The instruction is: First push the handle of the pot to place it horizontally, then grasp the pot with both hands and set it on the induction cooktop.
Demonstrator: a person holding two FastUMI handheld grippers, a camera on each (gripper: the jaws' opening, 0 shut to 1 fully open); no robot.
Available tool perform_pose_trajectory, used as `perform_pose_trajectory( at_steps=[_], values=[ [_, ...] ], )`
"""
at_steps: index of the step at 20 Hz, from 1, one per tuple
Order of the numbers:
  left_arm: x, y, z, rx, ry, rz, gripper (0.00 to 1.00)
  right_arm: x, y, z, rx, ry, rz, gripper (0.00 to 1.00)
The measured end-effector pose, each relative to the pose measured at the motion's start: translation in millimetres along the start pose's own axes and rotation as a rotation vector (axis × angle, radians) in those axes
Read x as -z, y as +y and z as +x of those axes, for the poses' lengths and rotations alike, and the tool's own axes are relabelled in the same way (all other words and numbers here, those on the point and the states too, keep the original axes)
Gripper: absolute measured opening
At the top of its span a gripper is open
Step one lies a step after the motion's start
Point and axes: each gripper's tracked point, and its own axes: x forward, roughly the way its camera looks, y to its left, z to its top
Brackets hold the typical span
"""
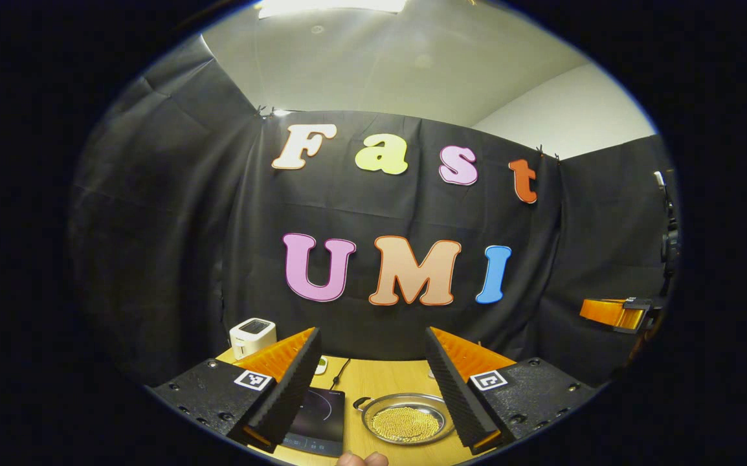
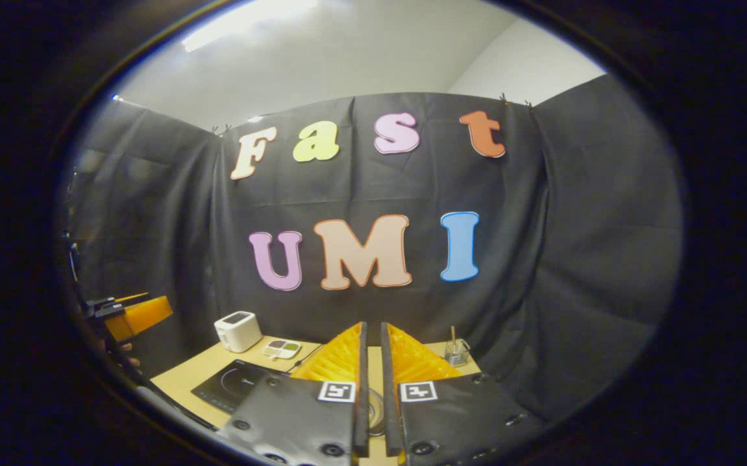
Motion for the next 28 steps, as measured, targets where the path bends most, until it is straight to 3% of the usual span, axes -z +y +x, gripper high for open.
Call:
perform_pose_trajectory(
  at_steps=[1,2,9,11,13,19,20,21,22,28],
  values=[
    [0.6,0.7,-0.1,0.004,-0.002,0.004,0.92,1.2,1.8,1.0,-0.006,0.014,0.032,0.02],
    [0.2,2.4,1.3,0.007,-0.001,0.007,0.92,11.1,3.8,7.5,-0.019,0.029,0.062,0.0],
    [11.4,10.1,19.4,-0.013,0.016,0.002,0.95,34.3,23.7,23.3,-0.117,0.112,-0.012,0.03],
    [17.1,8.8,30.6,-0.018,0.021,0.009,0.92,46.5,20.2,35.2,-0.126,0.137,0.008,0.0],
    [24.8,9.1,39.1,-0.03,0.047,0.033,0.95,54.9,8.9,44.4,-0.113,0.151,0.025,0.0],
    [32.4,-2.4,77.4,-0.057,0.067,0.052,0.92,90.8,-10.4,84.6,-0.178,0.208,0.091,0.0],
    [32.3,-5.4,83.5,-0.058,0.067,0.057,0.96,99.1,-14.4,92.1,-0.187,0.221,0.094,0.07],
    [31.9,-8.2,89.4,-0.061,0.064,0.067,0.96,107.2,-17.0,98.5,-0.199,0.24,0.099,0.0],
    [34.0,-10.9,95.4,-0.065,0.068,0.078,0.92,117.2,-21.1,103.6,-0.204,0.259,0.103,0.0],
    [58.9,-34.6,119.0,-0.095,0.141,0.091,0.96,164.2,-43.6,126.4,-0.272,0.34,0.145,0.0]
  ],
)
